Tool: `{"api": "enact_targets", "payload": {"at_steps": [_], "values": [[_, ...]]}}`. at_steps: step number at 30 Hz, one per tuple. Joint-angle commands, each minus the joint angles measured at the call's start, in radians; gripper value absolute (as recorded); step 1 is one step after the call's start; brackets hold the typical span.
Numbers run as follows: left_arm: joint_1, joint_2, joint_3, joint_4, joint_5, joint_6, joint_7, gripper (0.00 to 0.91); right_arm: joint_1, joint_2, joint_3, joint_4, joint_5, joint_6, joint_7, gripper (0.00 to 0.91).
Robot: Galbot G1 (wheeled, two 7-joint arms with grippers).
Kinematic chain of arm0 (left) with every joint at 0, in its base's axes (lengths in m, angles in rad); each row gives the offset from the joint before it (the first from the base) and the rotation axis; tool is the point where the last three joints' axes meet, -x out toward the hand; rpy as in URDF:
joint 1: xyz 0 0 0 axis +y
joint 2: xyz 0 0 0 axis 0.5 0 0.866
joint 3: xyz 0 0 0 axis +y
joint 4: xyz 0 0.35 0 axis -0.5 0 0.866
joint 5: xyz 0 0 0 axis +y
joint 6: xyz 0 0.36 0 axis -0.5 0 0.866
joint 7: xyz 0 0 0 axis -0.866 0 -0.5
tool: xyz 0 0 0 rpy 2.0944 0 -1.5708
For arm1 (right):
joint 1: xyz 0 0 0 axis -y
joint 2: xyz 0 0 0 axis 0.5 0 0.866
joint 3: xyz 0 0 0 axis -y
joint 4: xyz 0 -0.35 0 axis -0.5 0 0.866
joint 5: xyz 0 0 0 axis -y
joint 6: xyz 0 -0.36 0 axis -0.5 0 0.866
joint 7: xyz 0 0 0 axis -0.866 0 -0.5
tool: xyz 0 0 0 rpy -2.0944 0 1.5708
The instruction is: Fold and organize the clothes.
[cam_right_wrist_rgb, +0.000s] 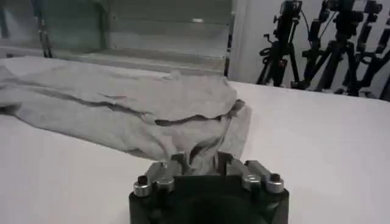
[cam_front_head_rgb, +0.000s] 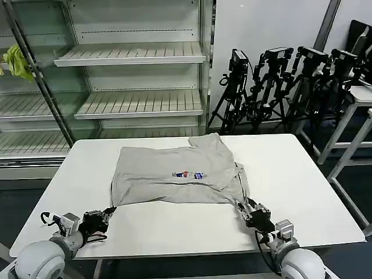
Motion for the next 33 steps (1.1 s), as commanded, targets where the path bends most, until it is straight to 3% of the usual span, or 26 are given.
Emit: {"api": "enact_targets", "payload": {"at_steps": [1,16,23,33], "values": [[0.002,-0.002,0.002,0.001,0.0,0.001,0.002,0.05,0.024,0.013,-0.019,-0.028,-0.003,0.0,-0.001,0.0],[0.032,0.003,-0.015,-0.022,-0.001,0.003,-0.001,0.05,-0.012,-0.006,0.005,0.017,-0.006,0.007,-0.001,0.0],[0.079,0.048,-0.028,-0.055,-0.027,0.011,-0.015,0.05,-0.121,-0.122,0.051,0.131,0.052,-0.005,0.03,0.0],[0.165,0.152,-0.088,-0.131,-0.11,0.038,-0.039,0.05,-0.302,-0.319,0.199,0.254,0.217,-0.015,0.104,0.0]]}}
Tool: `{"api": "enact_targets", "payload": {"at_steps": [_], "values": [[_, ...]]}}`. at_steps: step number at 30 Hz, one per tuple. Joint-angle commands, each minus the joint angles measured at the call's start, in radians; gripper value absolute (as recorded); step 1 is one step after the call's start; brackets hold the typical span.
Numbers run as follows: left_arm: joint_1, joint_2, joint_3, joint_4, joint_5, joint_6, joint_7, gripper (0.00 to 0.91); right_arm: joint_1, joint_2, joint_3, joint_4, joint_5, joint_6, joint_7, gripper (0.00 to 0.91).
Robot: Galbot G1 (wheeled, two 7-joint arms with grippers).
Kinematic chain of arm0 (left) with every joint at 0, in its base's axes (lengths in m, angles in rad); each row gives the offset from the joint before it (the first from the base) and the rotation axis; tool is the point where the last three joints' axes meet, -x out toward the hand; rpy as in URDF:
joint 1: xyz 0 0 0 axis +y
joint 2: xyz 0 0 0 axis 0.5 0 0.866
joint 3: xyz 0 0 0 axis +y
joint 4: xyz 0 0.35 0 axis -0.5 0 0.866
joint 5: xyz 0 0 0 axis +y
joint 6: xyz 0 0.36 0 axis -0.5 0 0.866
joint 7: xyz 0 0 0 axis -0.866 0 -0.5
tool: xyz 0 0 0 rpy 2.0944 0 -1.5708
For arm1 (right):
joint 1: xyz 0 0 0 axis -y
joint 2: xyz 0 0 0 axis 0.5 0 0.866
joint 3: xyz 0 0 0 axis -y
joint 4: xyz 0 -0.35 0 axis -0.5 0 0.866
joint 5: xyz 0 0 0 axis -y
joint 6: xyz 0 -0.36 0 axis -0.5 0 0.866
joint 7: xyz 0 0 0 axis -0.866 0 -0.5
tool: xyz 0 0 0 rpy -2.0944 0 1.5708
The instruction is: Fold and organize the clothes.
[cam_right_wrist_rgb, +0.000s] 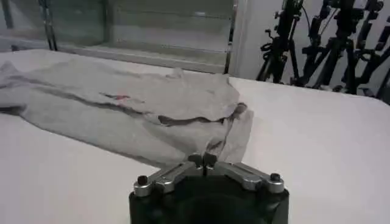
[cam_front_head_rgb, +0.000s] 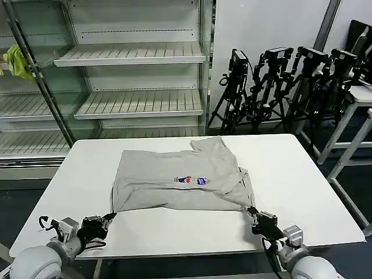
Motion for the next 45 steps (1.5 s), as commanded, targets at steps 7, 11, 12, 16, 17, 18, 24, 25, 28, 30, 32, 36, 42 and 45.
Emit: {"api": "enact_targets", "payload": {"at_steps": [7,11,12,16,17,18,24,25,28,30,32,36,42,45], "values": [[0.119,0.101,-0.095,-0.086,-0.101,0.043,-0.033,0.05,-0.16,-0.156,0.125,0.087,0.11,-0.004,0.068,0.0],[0.163,0.112,-0.141,-0.112,-0.132,0.065,-0.056,0.05,-0.176,-0.163,0.152,0.083,0.112,-0.01,0.094,0.0],[0.178,0.111,-0.154,-0.119,-0.141,0.072,-0.064,0.05,-0.18,-0.163,0.158,0.078,0.111,-0.01,0.099,0.0],[0.254,0.102,-0.222,-0.142,-0.158,0.087,-0.086,0.05,-0.194,-0.162,0.186,0.062,0.104,-0.014,0.101,0.0],[0.273,0.099,-0.246,-0.147,-0.159,0.088,-0.088,0.05,-0.196,-0.162,0.192,0.058,0.103,-0.014,0.102,0.0],[0.304,0.096,-0.264,-0.152,-0.158,0.088,-0.089,0.05,-0.197,-0.162,0.195,0.054,0.103,-0.014,0.103,0.0],[0.46,0.072,-0.388,-0.201,-0.155,0.09,-0.089,0.05,-0.22,-0.173,0.212,0.056,0.092,-0.014,0.099,0.0],[0.47,0.067,-0.393,-0.211,-0.152,0.09,-0.089,0.05,-0.218,-0.174,0.21,0.058,0.09,-0.015,0.099,0.0],[0.475,0.047,-0.388,-0.226,-0.136,0.09,-0.089,0.05,-0.2,-0.172,0.19,0.057,0.082,-0.016,0.099,0.0],[0.478,0.039,-0.386,-0.233,-0.13,0.091,-0.09,0.05,-0.197,-0.172,0.181,0.057,0.079,-0.02,0.101,0.0],[0.478,0.03,-0.382,-0.241,-0.118,0.09,-0.089,0.05,-0.199,-0.174,0.179,0.054,0.067,-0.023,0.099,0.0],[0.45,0.01,-0.367,-0.248,-0.101,0.087,-0.09,0.101,-0.195,-0.161,0.175,0.058,0.041,-0.032,0.098,0.907],[0.404,-0.017,-0.396,-0.265,-0.103,0.092,-0.099,0.736,-0.172,-0.146,0.166,0.084,0.017,-0.033,0.111,0.907],[0.395,-0.024,-0.421,-0.277,-0.112,0.092,-0.102,0.856,-0.171,-0.148,0.178,0.101,0.018,-0.04,0.123,0.907]]}}
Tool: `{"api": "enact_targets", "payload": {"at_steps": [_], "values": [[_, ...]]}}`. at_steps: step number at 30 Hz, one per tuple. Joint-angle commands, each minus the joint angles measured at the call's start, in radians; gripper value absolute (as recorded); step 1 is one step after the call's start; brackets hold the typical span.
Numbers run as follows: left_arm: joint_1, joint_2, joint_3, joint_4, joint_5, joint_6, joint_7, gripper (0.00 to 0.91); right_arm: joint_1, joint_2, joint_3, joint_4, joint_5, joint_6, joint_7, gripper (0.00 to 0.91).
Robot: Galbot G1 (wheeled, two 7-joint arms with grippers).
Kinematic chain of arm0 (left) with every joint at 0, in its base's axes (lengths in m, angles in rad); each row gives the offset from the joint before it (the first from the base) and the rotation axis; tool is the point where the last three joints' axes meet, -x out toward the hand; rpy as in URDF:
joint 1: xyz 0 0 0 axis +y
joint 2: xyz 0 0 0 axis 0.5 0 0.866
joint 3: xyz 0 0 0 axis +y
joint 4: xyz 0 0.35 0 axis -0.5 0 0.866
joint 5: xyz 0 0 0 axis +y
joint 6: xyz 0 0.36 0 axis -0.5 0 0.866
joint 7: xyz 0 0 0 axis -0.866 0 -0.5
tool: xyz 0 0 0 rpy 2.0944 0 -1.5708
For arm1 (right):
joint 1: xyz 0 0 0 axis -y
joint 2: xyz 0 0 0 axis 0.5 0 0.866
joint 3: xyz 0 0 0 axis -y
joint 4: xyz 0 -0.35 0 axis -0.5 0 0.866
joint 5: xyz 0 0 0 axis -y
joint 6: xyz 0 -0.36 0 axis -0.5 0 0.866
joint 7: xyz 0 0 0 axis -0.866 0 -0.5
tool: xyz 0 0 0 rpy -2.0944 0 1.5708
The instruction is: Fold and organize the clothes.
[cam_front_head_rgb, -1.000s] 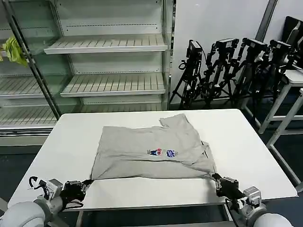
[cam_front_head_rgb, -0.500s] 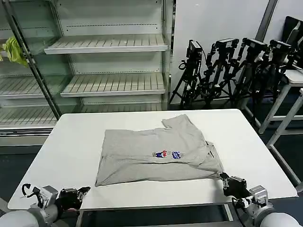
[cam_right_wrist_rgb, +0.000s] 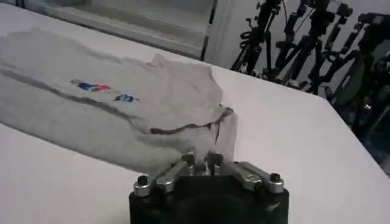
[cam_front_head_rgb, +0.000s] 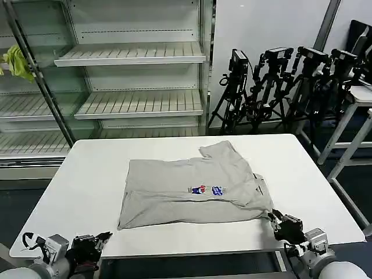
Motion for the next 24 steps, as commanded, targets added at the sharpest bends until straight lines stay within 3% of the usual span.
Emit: {"api": "enact_targets", "payload": {"at_steps": [1,6,9,10,14,16,24], "values": [[-0.009,-0.024,-0.058,-0.026,0.0,0.002,-0.005,0.887,0.005,0.002,0.006,0.023,-0.016,-0.006,0.013,0.907],[-0.134,-0.037,-0.024,-0.022,0.001,-0.001,-0.001,0.907,0.031,0.024,0.039,0.039,-0.038,0.0,0.017,0.907],[-0.238,-0.044,-0.002,0.011,0.023,-0.034,0.037,0.907,0.096,0.053,0.062,0.015,-0.054,0.016,-0.007,0.907],[-0.293,-0.047,0.023,0.03,0.029,-0.039,0.057,0.907,0.145,0.076,0.053,-0.009,-0.077,0.032,-0.038,0.907],[-0.43,-0.059,0.094,0.137,0.032,-0.052,0.096,0.907,0.341,0.15,-0.03,-0.134,-0.08,0.043,-0.081,0.907],[-0.473,-0.056,0.114,0.175,0.035,-0.055,0.119,0.907,0.427,0.181,-0.067,-0.197,-0.075,0.042,-0.128,0.907],[-0.768,-0.049,0.356,0.371,0.066,-0.078,0.179,0.907,0.897,0.328,-0.369,-0.53,-0.023,0.021,-0.201,0.907]]}}
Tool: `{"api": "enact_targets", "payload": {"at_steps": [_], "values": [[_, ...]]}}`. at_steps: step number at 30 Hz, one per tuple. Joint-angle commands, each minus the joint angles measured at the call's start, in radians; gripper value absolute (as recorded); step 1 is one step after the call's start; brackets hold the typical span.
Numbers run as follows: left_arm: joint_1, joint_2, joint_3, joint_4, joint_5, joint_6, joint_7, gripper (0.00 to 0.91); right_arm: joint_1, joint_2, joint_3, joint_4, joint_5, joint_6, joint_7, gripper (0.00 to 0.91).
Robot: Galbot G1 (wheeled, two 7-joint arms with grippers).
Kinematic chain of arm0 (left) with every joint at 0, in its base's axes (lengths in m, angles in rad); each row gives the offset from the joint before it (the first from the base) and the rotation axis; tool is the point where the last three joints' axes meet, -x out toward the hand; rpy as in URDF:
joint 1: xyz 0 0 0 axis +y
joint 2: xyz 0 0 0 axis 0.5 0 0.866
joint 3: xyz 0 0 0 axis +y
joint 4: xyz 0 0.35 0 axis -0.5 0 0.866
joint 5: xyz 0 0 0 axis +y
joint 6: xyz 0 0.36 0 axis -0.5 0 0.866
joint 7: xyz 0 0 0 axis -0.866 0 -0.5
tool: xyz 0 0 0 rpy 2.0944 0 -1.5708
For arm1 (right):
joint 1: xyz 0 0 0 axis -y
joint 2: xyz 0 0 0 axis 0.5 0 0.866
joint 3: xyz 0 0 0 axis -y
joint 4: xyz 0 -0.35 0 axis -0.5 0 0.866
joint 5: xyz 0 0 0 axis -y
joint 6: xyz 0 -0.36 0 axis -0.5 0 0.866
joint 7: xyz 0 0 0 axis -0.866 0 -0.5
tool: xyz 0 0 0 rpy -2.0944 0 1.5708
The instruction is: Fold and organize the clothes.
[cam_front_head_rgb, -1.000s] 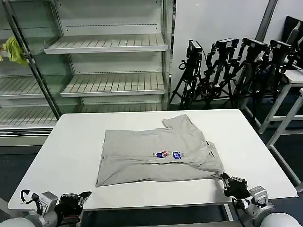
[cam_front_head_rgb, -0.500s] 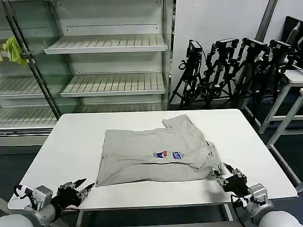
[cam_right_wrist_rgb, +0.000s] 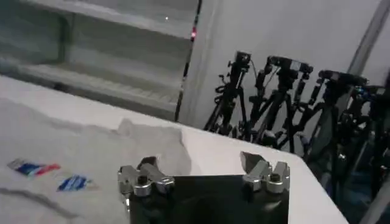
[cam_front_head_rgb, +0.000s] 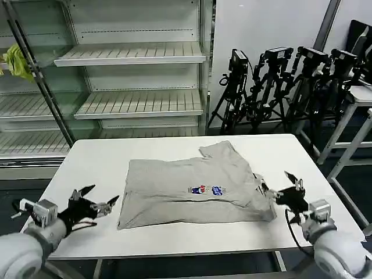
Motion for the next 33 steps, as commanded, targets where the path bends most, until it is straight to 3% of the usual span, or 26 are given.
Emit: {"api": "enact_targets", "payload": {"at_steps": [1,8,14,21,33], "values": [[-0.364,-0.002,0.246,0.218,0.029,-0.025,0.08,0.907,0.427,0.148,-0.234,-0.29,0.024,-0.002,-0.075,0.907],[-0.61,-0.042,0.495,0.357,0.045,-0.055,0.157,0.907,0.711,0.325,-0.394,-0.572,0.072,-0.037,-0.198,0.907],[-0.655,-0.089,0.543,0.391,0.07,-0.058,0.181,0.907,0.819,0.478,-0.431,-0.818,0.067,-0.036,-0.268,0.907],[-0.66,-0.11,0.563,0.416,0.099,-0.078,0.21,0.907,0.902,0.635,-0.408,-1.06,-0.016,-0.047,-0.291,0.907],[-0.77,-0.175,0.647,0.567,0.141,-0.108,0.256,0.907,0.94,0.77,-0.282,-1.279,-0.193,-0.055,-0.304,0.907]]}}
